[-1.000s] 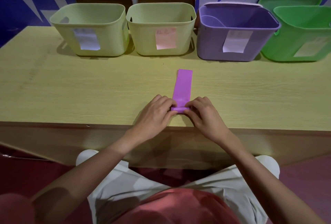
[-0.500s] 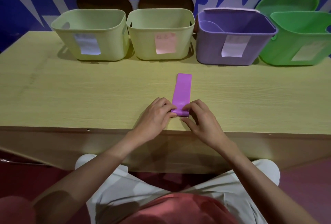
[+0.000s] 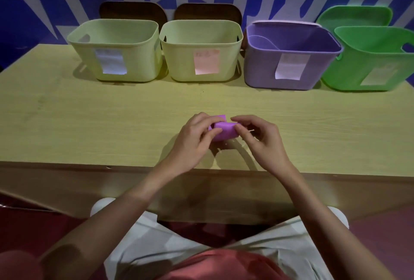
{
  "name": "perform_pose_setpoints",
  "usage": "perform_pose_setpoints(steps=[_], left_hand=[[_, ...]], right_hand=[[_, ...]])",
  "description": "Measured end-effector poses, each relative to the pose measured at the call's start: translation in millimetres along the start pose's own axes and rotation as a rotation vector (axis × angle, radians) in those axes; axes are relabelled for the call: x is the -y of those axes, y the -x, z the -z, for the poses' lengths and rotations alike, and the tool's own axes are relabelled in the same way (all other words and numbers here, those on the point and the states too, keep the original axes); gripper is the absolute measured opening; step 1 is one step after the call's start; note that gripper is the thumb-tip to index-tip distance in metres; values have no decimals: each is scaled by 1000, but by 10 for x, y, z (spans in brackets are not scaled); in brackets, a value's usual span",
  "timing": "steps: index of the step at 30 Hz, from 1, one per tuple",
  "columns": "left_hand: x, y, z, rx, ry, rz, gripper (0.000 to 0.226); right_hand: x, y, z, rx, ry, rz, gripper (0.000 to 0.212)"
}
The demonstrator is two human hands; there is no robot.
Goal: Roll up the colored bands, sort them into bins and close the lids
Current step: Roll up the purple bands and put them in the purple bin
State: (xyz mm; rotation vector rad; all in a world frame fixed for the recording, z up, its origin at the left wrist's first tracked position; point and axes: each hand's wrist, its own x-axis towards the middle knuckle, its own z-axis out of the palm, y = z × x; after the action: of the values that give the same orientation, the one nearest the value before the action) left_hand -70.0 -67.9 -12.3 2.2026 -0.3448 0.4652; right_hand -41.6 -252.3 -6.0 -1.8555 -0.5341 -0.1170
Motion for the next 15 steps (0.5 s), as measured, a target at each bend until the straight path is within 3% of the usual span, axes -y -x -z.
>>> perform_pose_setpoints(steps=[6, 10, 15], left_hand=[[-135, -67, 101, 21, 173, 128, 26], [-225, -36, 110, -17, 110, 123, 40], [-297, -81, 136, -116, -15, -14, 42]], right_hand=[[141, -7, 2, -77, -71, 138, 24], [209, -4, -16, -112, -55, 183, 24], [409, -20, -7, -132, -328, -31, 22]])
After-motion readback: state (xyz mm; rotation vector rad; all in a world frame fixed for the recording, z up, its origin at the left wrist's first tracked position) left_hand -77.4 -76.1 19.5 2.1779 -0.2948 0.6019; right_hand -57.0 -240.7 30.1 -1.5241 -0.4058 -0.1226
